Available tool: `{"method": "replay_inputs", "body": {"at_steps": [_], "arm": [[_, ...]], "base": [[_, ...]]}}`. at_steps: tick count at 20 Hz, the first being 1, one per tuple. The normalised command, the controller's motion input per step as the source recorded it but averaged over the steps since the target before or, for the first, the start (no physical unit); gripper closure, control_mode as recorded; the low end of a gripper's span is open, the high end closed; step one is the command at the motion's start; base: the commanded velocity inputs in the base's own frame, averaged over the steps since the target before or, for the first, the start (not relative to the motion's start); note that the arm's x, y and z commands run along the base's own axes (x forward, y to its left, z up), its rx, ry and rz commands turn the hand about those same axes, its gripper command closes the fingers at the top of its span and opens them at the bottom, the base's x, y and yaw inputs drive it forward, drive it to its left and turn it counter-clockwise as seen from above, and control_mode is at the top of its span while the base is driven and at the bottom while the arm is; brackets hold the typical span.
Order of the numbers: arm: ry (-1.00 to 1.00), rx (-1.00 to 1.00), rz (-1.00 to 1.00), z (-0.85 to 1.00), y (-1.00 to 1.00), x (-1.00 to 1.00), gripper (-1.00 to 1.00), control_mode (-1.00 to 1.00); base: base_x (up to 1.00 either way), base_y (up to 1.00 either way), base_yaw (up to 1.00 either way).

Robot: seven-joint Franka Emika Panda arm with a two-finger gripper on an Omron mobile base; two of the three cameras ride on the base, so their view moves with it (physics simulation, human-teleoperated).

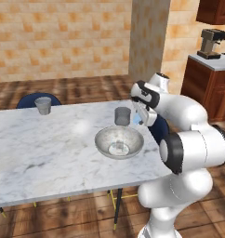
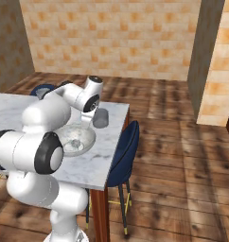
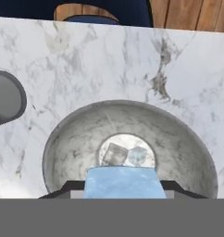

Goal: There are four ice cubes in the ice bowl. Place two ice cubes in each glass of water.

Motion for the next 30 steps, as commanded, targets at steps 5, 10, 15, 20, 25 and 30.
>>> {"method": "replay_inputs", "body": {"at_steps": [5,10,15,20,25,30], "arm": [[0.0,0.02,0.0,0.16,-0.13,0.46,1.0,-1.0],[0.0,0.0,0.0,0.0,-0.05,0.55,1.0,-1.0],[0.0,0.0,0.0,0.0,-0.02,0.55,1.0,-1.0],[0.01,0.0,0.0,-0.02,0.0,0.56,1.0,-1.0],[0.02,0.0,0.0,-0.05,0.0,0.54,1.0,-1.0],[0.04,-0.02,0.0,-0.2,0.0,0.5,1.0,-1.0]], "base": [[0.0,0.0,0.0],[0.0,0.0,0.0],[0.0,0.0,0.0],[0.0,0.0,0.0],[0.0,0.0,0.0],[0.0,0.0,0.0]]}}
